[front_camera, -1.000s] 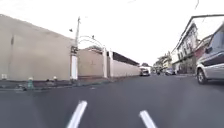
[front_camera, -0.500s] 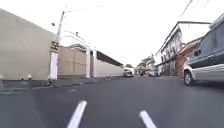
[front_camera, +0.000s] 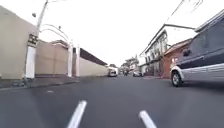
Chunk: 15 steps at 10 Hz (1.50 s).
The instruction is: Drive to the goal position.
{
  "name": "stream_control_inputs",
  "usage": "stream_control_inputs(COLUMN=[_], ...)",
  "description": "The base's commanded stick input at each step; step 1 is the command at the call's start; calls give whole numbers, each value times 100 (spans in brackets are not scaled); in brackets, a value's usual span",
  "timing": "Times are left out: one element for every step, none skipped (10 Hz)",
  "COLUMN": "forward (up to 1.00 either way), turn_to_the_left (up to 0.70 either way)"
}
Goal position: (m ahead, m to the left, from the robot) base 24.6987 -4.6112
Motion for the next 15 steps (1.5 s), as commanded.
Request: stream_control_inputs(forward=[100, 100, 100, 100, 100, 100, 100, 100, 100, 100, 100, 100, 100, 100, 100], turn_to_the_left=[-40, -40, -17, 0, 0, 0, 0, 0, 0, 0, 0, 0, 0, 0, -7])
